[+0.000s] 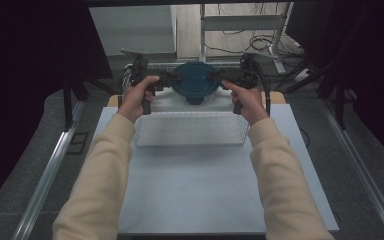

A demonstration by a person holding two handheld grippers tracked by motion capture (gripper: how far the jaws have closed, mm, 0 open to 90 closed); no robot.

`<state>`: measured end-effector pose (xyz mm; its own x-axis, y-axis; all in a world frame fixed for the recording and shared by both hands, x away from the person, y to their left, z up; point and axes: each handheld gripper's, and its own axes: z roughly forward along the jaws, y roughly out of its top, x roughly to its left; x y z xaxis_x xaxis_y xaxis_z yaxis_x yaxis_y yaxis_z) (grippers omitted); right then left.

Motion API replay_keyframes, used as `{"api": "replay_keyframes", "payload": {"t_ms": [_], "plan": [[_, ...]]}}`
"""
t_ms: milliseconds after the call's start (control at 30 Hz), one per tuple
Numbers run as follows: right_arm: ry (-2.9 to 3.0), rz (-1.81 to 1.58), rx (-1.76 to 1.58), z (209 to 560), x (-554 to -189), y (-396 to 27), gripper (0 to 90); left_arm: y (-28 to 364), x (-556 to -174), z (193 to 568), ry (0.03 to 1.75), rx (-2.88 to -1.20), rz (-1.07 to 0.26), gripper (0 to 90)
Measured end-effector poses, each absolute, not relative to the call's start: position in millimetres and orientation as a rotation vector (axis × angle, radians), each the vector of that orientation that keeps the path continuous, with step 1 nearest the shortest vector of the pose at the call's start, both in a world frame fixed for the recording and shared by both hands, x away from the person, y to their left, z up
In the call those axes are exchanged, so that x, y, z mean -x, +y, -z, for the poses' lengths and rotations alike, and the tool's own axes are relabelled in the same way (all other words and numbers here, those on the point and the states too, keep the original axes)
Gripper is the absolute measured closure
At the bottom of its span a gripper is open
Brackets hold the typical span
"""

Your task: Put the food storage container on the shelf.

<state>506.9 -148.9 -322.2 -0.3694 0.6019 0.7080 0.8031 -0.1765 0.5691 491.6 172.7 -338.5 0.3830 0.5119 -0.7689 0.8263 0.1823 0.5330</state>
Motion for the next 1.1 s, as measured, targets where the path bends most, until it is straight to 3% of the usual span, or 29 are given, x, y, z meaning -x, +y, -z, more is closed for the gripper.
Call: {"api": "replay_keyframes", "payload": {"t_ms": [200,333,433,833,1100], "plan": [[-1.910,1.585,1.652,321.7,-505.1,-147.5,33.0,168.8,-488.9,335.9,1.277,-1.487,0.262,31.5],[-1.951,1.680,1.695,311.3,-495.3,-146.9,17.8,172.4,-483.9,330.2,1.288,-1.474,0.193,22.8],[-1.952,1.725,1.711,302.3,-485.7,-149.6,12.2,175.8,-477.2,324.2,1.276,-1.500,0.127,20.5],[-2.174,1.794,1.516,295.4,-455.9,-165.1,12.4,179.3,-446.0,318.1,1.238,-1.562,-0.008,19.4],[-2.317,1.800,1.456,298.4,-433.2,-177.6,13.5,182.6,-422.9,320.2,1.185,-1.564,0.007,19.6]]}}
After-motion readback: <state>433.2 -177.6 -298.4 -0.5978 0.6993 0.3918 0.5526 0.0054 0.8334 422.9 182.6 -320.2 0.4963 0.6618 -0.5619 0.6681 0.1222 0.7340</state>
